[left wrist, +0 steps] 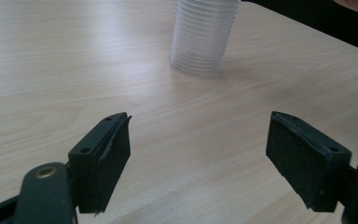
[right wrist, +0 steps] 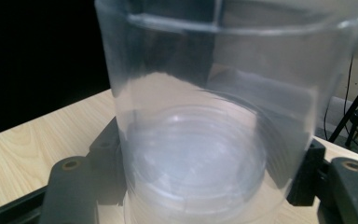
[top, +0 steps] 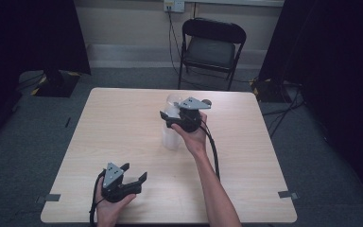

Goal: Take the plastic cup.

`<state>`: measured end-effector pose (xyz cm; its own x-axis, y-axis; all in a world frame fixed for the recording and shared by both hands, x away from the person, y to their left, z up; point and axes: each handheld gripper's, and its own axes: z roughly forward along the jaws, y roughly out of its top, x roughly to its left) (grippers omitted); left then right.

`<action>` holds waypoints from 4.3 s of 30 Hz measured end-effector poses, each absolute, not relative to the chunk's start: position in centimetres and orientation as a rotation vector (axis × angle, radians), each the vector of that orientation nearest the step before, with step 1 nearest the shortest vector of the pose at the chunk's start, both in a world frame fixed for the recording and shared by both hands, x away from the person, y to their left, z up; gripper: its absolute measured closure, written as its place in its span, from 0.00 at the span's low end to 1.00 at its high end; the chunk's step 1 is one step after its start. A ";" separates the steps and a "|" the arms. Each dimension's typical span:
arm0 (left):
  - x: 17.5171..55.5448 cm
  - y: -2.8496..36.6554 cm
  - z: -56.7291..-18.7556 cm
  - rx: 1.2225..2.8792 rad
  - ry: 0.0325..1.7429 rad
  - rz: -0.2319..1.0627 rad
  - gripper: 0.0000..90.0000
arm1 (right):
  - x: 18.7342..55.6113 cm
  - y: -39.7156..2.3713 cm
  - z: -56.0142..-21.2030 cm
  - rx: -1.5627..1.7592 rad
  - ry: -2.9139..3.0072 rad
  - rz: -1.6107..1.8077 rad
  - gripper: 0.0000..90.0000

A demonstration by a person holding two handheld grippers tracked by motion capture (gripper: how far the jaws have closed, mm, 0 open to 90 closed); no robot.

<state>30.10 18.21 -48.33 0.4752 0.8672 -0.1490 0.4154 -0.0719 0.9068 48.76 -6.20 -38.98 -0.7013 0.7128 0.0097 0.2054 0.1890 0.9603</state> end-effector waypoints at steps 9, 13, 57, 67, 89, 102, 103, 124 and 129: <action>30.1 18.0 -48.4 1.685 1.086 0.513 0.31 | 48.6 -6.7 -37.9 0.874 2.003 1.565 0.35; 30.2 17.8 -48.4 1.699 1.060 0.499 0.32 | 48.5 -6.9 -37.7 0.882 2.000 1.578 0.36; 31.5 16.5 -47.0 1.659 0.919 0.511 0.47 | 42.9 -13.1 -34.6 1.033 1.886 1.809 0.39; 31.6 15.6 -46.7 1.654 0.891 0.452 0.43 | 40.8 -13.5 -37.7 1.165 1.940 1.952 0.40; 32.4 14.4 -46.3 1.603 0.725 0.446 0.53 | 37.6 -11.8 -43.2 1.354 2.089 2.051 0.41; 32.4 13.4 -46.9 1.585 0.688 0.469 0.68 | 36.7 -11.1 -44.7 1.455 2.141 2.143 0.41; 32.4 13.3 -46.9 1.584 0.684 0.471 0.68 | 36.6 -11.0 -44.7 1.464 2.145 2.152 0.41; 32.4 11.9 -47.6 1.543 0.687 0.548 0.75 | 36.5 -9.4 -44.9 1.569 2.239 2.100 0.41; 32.2 11.8 -47.7 1.533 0.691 0.579 0.75 | 36.5 -9.0 -44.9 1.578 2.261 2.100 0.42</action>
